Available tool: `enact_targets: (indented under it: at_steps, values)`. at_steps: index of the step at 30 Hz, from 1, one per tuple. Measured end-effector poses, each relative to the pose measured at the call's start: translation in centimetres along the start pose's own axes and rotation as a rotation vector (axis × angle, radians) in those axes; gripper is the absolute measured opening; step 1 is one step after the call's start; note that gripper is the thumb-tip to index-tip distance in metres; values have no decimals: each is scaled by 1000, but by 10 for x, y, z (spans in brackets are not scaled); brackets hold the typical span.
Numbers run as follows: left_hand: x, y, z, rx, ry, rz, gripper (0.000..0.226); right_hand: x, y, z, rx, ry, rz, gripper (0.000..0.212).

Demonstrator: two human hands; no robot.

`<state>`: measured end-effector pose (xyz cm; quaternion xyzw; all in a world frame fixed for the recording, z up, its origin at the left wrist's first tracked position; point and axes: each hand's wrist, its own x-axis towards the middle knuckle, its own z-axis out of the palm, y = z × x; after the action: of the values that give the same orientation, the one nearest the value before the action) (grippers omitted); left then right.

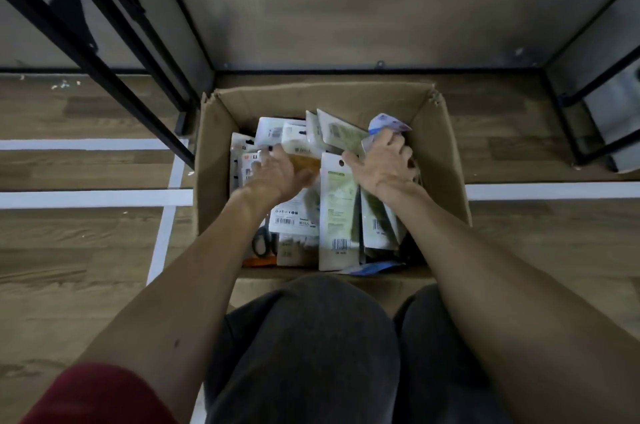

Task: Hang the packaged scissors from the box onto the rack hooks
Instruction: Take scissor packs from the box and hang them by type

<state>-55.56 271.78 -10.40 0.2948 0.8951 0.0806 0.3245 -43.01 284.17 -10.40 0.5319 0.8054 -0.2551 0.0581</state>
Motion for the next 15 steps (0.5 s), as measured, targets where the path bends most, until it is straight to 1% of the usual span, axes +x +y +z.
enact_targets:
  at_steps: [1, 3, 4, 6, 7, 8, 9, 11, 12, 13, 15]
  values:
    - [0, -4, 6, -17, -54, -41, 82, 4, 7, 2, 40, -72, 65, 89]
    - [-6, -9, 13, -69, -146, -71, 89, 6, 19, 1, 32, -225, 101, 97]
    - [-7, -11, 17, -130, -157, -82, 97, 4, 22, -2, -3, -277, 94, 100]
    - [-7, -7, 22, -311, -123, -110, 119, -1, 24, -7, -83, -330, 68, 103]
    - [-1, -8, 28, -413, -99, -96, 129, -3, 23, -8, -114, -346, 67, 102]
    - [3, -5, 32, -476, -105, -76, 132, -2, 21, -7, -136, -352, 64, 101]
    - [3, -1, 32, -520, -123, -57, 124, 1, 18, -5, -163, -357, 61, 99]
    - [-15, 14, 19, -597, -131, -27, 87, 4, 13, -1, -206, -363, 42, 86]
    - [-16, 17, 17, -642, -135, -13, 73, 5, 12, 1, -204, -361, 32, 78]
    - [-18, 19, 16, -668, -167, -19, 68, 5, 10, 2, -198, -366, 27, 71]
    - [-23, 21, 13, -695, -232, -14, 76, 4, 10, 0, -160, -380, -2, 58]
